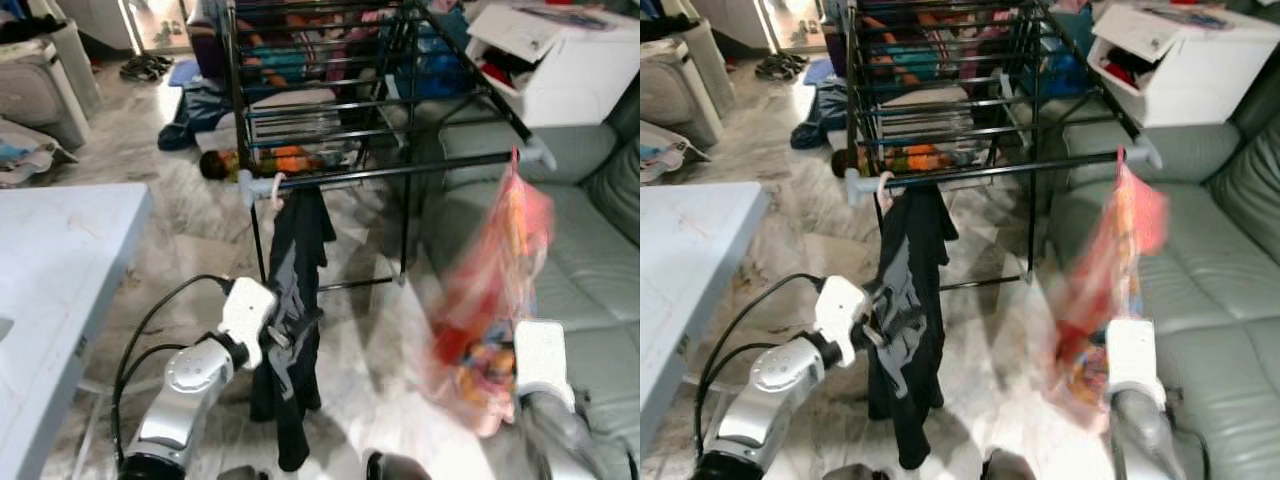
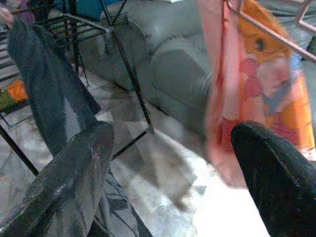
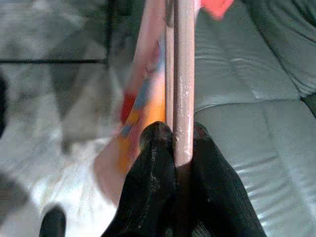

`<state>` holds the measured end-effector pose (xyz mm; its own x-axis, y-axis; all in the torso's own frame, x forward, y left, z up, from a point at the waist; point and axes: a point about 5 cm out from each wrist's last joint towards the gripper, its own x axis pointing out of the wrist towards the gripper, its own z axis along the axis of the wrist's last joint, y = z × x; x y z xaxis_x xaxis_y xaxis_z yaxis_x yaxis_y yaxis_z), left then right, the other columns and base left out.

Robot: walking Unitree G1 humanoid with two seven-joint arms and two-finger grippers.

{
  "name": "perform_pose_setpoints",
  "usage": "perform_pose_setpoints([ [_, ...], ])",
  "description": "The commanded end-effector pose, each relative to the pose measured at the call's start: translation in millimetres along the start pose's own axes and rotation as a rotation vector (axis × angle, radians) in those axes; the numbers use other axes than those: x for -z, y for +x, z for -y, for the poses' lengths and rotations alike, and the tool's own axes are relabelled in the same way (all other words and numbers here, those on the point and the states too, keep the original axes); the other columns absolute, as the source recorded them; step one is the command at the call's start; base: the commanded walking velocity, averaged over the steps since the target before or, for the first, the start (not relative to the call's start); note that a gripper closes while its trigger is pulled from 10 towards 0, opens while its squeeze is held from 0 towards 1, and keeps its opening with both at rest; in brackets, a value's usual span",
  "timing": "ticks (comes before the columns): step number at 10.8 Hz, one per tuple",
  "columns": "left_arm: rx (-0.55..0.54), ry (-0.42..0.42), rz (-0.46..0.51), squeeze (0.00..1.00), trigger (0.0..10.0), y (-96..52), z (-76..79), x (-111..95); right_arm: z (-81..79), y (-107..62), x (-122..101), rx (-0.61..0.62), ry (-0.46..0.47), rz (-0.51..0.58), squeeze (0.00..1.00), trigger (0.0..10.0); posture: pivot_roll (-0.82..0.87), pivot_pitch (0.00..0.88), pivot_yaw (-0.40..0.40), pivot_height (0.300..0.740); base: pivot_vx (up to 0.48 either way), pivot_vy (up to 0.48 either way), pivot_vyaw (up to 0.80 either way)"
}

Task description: Hang hanger

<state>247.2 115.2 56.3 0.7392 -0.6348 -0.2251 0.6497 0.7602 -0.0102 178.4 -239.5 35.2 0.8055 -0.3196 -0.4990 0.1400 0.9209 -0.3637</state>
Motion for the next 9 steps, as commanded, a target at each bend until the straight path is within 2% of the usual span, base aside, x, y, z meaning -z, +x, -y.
perform_pose_setpoints([
  [1,0.009,0.012,-0.011,0.0,10.0,0.2,-1.2,-1,-0.4,-7.1,-4,-0.03,-0.062,0.037,0.0,10.0,-0.09,0.01,0.021,0.74,0.0,0.0,0.0],
  [2,0.025,0.01,-0.024,0.0,10.0,1.2,0.3,2,3.3,-10.8,21,-0.012,0.051,-0.115,0.0,10.0,-0.1,0.009,0.023,0.74,0.0,0.0,0.0],
  [3,0.034,0.018,-0.029,0.0,10.0,1.7,1.5,2,6.2,-11.0,19,0.001,0.023,-0.111,0.0,10.0,-0.1,0.009,0.023,0.74,0.0,0.0,0.0],
  [4,0.04,0.024,-0.029,0.0,10.0,3.0,2.5,1,6.7,-12.3,13,-0.017,-0.013,-0.084,0.0,10.0,-0.09,0.0,0.018,0.74,0.0,0.0,0.0],
  [5,0.028,0.03,-0.03,0.0,10.0,2.2,0.6,1,1.5,-16.4,7,-0.059,-0.049,-0.013,0.0,10.0,-0.09,0.0,0.013,0.74,0.0,0.0,0.0],
  [6,0.009,0.029,-0.029,0.0,10.0,1.5,-2.3,1,-11.2,-15.2,-4,-0.144,-0.078,0.066,0.0,10.0,-0.09,0.0,0.013,0.74,0.0,0.0,0.0],
  [8,-0.025,0.023,-0.027,0.0,10.0,1.1,-6.6,2,-34.3,-2.5,-21,-0.3,-0.048,0.114,0.0,10.0,-0.08,0.0,0.02,0.74,0.0,0.0,0.0],
  [9,-0.056,0.04,-0.027,0.0,10.0,-0.5,-12.3,2,-35.3,9.4,-33,-0.284,-0.011,0.143,0.0,10.0,-0.07,0.0,0.019,0.74,0.0,0.0,0.0],
])
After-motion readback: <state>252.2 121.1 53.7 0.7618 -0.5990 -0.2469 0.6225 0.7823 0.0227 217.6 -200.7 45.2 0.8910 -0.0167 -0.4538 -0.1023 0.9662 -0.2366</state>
